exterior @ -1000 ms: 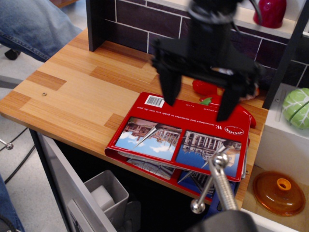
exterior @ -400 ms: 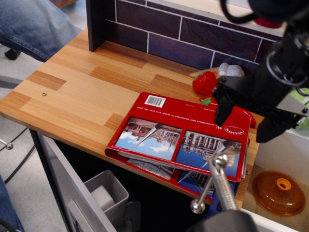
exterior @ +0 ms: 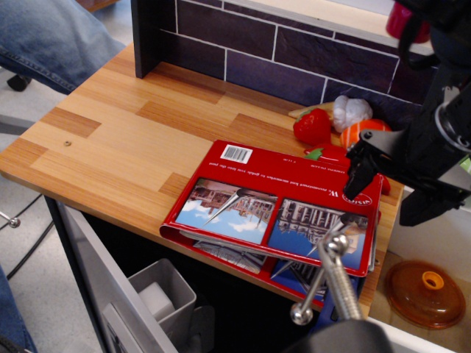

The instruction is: Open book

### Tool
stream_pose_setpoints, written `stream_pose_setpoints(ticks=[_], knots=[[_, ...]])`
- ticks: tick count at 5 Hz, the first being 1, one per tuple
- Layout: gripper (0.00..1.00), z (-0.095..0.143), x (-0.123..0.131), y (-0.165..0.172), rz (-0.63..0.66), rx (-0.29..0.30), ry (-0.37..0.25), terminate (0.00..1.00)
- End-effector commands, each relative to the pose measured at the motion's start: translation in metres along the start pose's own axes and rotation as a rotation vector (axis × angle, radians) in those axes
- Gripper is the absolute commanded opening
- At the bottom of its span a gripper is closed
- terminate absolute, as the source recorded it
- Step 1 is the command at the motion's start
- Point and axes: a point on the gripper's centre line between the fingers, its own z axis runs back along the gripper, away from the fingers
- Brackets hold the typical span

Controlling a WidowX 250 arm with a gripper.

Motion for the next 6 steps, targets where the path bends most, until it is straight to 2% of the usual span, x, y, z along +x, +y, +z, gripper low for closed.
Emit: stream_pose_setpoints(ticks=[1,2,3,4,5,6], knots=[[1.0,0.0,0.007,-0.001,0.021,0.075,-0.029,0.0],[1.0,-0.012,0.007,0.017,0.018,0.101,-0.024,0.0],[1.0,-0.01,0.006,0.023,0.003,0.095,-0.027,0.0],[1.0,-0.008,0.009,0.031,-0.011,0.123,0.008,0.0],[1.0,-0.001,0.014,0.052,-0.03,0.117,0.015,0.0],[1.0,0.017,0.018,0.078,-0.059,0.091,0.012,0.0]])
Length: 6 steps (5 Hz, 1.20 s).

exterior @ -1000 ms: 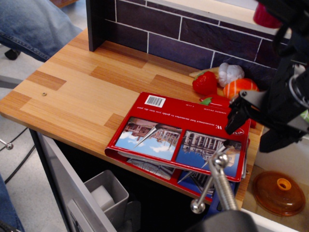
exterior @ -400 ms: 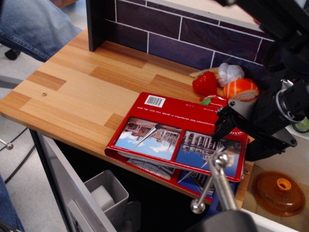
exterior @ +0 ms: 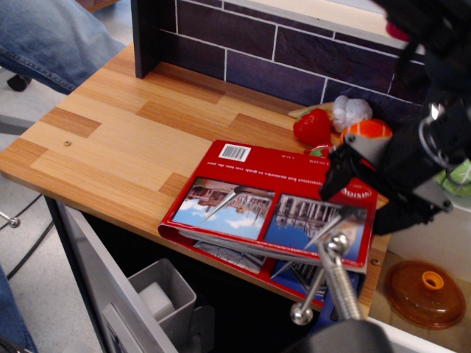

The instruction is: Open book

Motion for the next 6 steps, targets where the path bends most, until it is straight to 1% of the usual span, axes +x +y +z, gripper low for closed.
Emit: stream_pose_setpoints(ticks=[1,2,3,4,5,6], knots=[[1.0,0.028,0.012,0.091,0.035,-0.03,0.048,0.0],[1.0,0.048,0.013,0.137,0.042,-0.06,0.034,0.0],[1.0,0.057,0.018,0.19,0.046,-0.078,0.043,0.0],[1.0,0.056,0.027,0.245,0.04,-0.116,0.056,0.0],[1.0,0.039,0.038,0.291,0.038,-0.126,0.078,0.0],[1.0,0.025,0.046,0.327,0.037,-0.147,0.127,0.0]])
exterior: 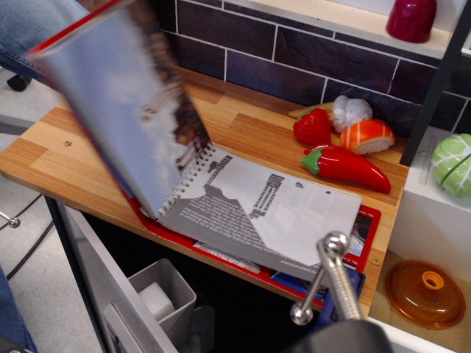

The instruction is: Open book

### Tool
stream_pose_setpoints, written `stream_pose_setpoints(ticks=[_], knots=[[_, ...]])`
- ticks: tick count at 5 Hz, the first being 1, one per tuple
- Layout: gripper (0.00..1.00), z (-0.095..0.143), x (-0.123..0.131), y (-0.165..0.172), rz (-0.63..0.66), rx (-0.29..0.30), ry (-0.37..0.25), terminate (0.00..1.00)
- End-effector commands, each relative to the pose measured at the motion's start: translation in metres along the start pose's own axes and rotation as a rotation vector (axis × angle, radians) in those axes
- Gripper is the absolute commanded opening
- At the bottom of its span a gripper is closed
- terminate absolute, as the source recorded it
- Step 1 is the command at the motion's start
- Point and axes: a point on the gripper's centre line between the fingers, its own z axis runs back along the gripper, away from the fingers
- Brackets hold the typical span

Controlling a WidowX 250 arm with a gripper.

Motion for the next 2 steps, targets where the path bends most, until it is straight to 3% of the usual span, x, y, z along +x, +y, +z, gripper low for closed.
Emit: stream_pose_setpoints(ticks=[1,2], knots=[[1.0,0.019,0.004,0.028,-0.005,-0.042,-0.047,0.0],[1.0,0.033,-0.002,0.008,-0.06,-0.104,-0.043,1.0]])
